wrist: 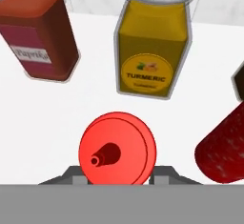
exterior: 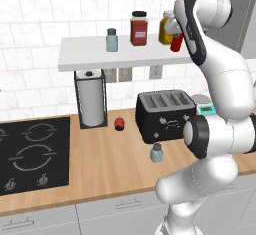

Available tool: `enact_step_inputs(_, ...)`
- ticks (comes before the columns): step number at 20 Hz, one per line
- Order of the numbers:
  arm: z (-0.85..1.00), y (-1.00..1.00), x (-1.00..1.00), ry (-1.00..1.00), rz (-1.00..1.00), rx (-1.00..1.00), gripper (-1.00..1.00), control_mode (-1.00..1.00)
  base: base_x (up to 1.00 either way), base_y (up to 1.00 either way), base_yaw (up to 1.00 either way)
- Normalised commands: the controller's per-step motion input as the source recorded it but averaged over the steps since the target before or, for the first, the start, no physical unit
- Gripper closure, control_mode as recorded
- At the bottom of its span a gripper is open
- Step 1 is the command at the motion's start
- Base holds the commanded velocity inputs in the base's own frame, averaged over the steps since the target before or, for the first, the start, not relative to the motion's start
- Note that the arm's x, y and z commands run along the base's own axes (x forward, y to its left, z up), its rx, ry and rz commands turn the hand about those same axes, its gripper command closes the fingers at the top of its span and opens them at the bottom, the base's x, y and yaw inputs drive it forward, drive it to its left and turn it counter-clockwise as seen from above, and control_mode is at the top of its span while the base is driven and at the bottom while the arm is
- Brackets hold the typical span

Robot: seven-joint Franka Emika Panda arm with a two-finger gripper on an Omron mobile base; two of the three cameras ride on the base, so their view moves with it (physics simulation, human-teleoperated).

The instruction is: Put the shaker and condiment bottle from the counter next to their counterparts in the cabinet.

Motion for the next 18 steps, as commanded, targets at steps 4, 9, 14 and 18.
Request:
enact_step_inputs(4, 0.00, 0.00, 0.10, 0.03, 0.00, 0.00, 1.00, -1.00, 0.00, 0.00, 0.00)
enact_step_inputs(9, -0.14, -0.02, 0.29, 0.10, 0.00, -0.01, 1.00, -1.00, 0.00, 0.00, 0.00)
enact_step_inputs(14, -0.23, -0.15, 0.15, 0.07, 0.01, 0.00, 1.00, -1.00, 0.00, 0.00, 0.00)
enact_step_inputs(18, -0.19, -0.21, 0.08, 0.05, 0.03, 0.00, 1.00, -1.00, 0.00, 0.00, 0.00)
